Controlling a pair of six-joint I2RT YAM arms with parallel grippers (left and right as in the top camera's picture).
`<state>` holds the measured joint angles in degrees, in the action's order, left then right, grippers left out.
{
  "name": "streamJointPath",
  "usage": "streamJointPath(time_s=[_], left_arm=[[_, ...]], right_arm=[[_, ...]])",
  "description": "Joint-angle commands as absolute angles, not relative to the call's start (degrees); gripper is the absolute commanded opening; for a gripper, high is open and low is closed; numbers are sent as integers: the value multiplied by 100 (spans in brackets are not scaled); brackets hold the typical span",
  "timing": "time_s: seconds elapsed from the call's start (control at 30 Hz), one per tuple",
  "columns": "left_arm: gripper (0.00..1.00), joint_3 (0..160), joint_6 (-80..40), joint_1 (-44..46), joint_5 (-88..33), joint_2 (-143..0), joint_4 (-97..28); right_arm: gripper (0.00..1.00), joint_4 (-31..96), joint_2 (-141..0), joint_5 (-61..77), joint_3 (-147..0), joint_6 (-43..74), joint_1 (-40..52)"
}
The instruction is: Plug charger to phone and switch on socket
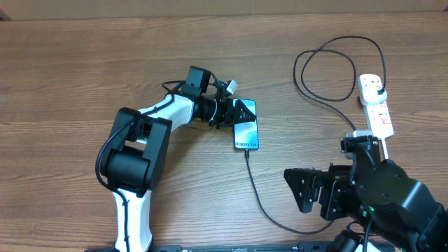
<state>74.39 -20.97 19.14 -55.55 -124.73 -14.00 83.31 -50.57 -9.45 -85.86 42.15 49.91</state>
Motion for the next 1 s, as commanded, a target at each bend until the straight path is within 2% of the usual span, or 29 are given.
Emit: streamJointPath(time_s=[0.0,0.43,0.57,0.77,0.97], left_arm=[[76,7437,-1970,1914,-4737,-12599,-1448],[77,7448,-2080,1914,-4434,-12599,-1505],[81,7448,-2078,1914,-4407,-12599,-1527],[100,7448,-2078,1914,-4283,-12599,-1667],[100,7448,-2078,1914,-4180,-12599,-1841]], right_arm=[[100,8208,-5054,-1033,-8578,4713,4976],[100,7996,-5736,-1046,-8578,4998,4976],[100,8086,-6095,-1041,-8578,4998,4976],[100,8346,-6541,-1033,-8578,5131,4976],[100,8556,-6622,-1146,-8578,5253,4976]])
